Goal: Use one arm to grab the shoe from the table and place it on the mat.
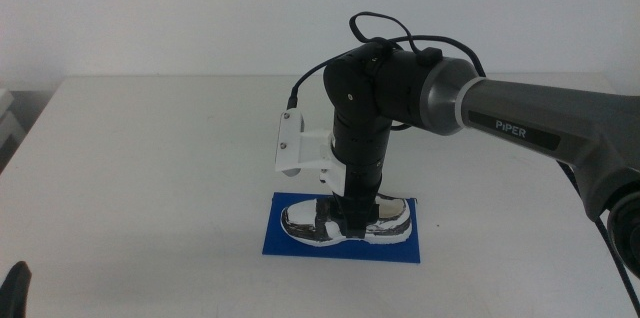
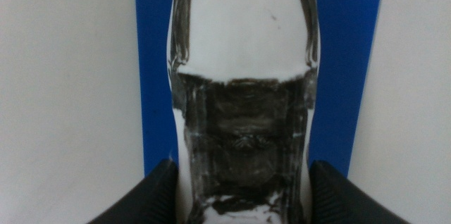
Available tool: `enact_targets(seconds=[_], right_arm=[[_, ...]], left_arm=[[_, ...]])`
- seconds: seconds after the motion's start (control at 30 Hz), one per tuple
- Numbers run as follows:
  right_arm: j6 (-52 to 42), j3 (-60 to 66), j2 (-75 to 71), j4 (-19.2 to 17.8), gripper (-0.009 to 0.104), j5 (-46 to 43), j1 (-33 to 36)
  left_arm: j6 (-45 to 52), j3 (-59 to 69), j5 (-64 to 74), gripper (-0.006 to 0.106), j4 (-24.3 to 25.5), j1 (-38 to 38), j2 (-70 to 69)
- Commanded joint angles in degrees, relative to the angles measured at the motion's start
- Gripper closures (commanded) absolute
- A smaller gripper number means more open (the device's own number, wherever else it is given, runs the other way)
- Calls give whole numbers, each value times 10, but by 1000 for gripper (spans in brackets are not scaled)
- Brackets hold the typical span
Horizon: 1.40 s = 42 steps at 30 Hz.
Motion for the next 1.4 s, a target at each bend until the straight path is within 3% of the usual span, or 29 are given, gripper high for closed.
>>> enact_targets(seconds=[0.0,0.13,0.27,0.43,1.0,1.23,1.37], right_arm=[[15,-18,-33,4,50,-18,-1],[22,-18,-43,4,28,-20,-1],[34,-16,-80,15,19,-21,-13],[87,24,-173,14,20,-45,-39],[306,466,-658,17,32,-395,-287],[310,695,-867,19,38,-583,-296],[310,791,-955,19,40,-622,-297]], left_arm=[[-3,3,-47,7,-5,-2,-4],[-3,3,-47,7,-5,-2,-4],[-3,3,-47,7,-5,-2,-4],[-3,3,-47,7,-5,-2,-4],[-3,3,-47,7,-5,-2,-4],[-3,3,-47,7,-5,-2,-4],[-3,3,-47,7,-5,-2,-4]])
